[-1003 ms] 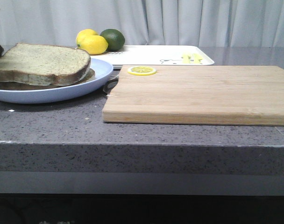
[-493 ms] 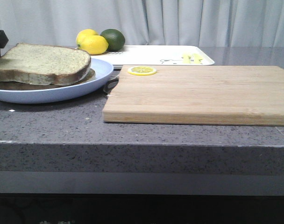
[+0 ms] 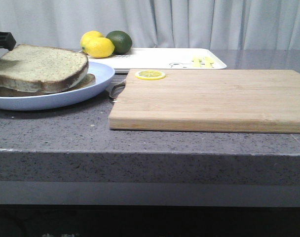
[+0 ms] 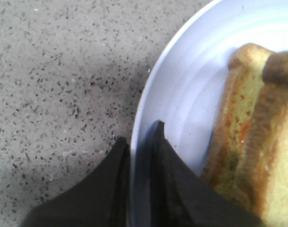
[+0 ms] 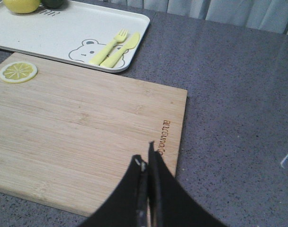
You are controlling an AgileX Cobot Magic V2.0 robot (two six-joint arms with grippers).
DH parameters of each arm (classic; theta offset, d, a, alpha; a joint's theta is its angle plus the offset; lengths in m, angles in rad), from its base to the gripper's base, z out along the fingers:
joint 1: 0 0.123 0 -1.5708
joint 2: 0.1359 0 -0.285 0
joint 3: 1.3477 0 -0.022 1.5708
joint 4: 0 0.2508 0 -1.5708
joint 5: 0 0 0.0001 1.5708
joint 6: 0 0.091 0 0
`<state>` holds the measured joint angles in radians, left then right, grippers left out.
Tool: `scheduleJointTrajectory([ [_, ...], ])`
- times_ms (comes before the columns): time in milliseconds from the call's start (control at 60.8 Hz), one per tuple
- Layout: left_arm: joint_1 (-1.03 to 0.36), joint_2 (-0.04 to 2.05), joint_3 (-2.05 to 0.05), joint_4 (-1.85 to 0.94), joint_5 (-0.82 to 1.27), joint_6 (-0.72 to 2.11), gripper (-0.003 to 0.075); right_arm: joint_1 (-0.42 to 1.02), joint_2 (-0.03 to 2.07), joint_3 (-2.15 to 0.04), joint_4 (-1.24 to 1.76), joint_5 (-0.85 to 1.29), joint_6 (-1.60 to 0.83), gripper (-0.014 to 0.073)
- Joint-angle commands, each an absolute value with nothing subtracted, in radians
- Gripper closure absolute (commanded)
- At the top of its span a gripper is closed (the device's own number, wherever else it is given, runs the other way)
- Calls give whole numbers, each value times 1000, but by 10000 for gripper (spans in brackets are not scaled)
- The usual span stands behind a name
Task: Place bread and move sandwich to tray
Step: 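Lower the left gripper and grasp the blue plate rim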
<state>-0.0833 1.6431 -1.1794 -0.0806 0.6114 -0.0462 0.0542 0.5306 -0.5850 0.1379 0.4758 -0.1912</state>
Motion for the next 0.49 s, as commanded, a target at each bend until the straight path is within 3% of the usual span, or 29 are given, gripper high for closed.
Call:
scheduleJointTrajectory([
  [0, -84, 1614, -1201, -58, 593, -38, 738, 54, 533, -611, 141, 391, -191, 703],
  [312, -21, 1592, -1318, -179, 714, -21, 737, 54, 533, -611, 141, 391, -191, 703],
  [477, 66, 1591, -1413, -461, 805, 162, 737, 54, 533, -611, 141, 392, -191, 703],
])
